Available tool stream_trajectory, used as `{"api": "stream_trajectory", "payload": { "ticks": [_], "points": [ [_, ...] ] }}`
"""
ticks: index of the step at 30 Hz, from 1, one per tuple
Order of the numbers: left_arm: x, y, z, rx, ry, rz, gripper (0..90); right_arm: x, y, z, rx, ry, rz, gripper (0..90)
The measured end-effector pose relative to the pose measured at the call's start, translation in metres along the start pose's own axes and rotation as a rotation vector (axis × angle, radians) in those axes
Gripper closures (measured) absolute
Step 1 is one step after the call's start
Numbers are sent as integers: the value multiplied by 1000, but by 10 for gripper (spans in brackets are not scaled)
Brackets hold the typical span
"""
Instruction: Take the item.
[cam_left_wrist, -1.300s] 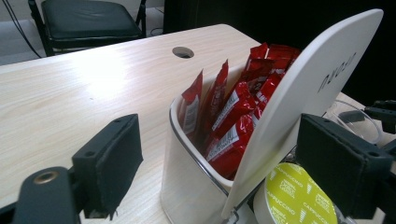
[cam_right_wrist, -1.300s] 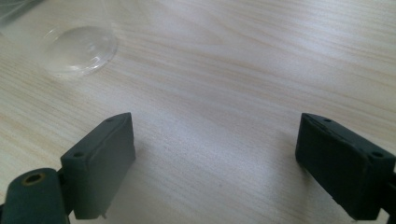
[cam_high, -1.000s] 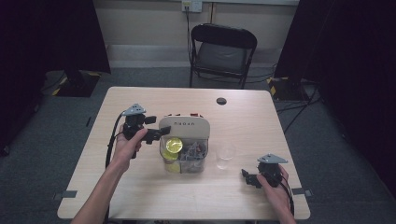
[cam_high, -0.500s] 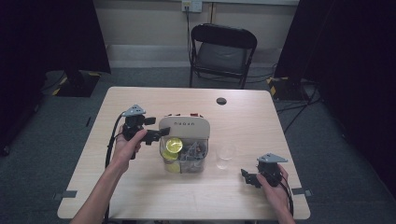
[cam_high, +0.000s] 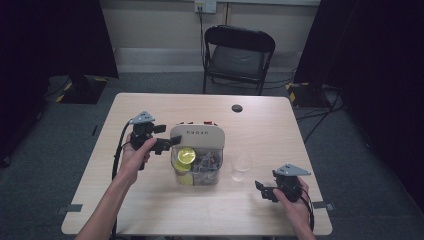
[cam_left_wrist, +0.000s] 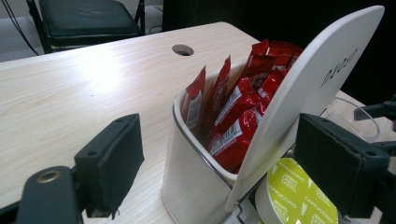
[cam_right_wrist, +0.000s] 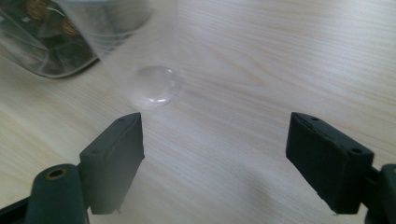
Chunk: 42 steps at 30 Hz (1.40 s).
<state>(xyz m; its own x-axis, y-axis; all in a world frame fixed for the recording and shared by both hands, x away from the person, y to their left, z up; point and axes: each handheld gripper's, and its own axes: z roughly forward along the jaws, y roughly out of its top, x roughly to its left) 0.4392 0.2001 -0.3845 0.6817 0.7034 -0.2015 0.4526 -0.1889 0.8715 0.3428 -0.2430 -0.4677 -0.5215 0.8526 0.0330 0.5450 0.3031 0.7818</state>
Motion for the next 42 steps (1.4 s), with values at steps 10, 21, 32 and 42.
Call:
{"api": "stream_trajectory", "payload": {
  "ticks": [10, 21, 32, 42],
  "points": [
    [1, -1, 1, 1, -9, -6, 152, 12, 14, -18, -73, 91, 26, 253],
    [1, -1, 2, 14, -10, -7, 150, 26, 33, -25, -112, 157, -8, 300],
    [0, -2, 4, 16, -16, -10, 147, 40, 57, -27, -156, 198, -28, 352],
    [1, -2, 4, 19, -16, -13, 148, 62, 91, -17, -186, 287, -82, 423]
  ]
}}
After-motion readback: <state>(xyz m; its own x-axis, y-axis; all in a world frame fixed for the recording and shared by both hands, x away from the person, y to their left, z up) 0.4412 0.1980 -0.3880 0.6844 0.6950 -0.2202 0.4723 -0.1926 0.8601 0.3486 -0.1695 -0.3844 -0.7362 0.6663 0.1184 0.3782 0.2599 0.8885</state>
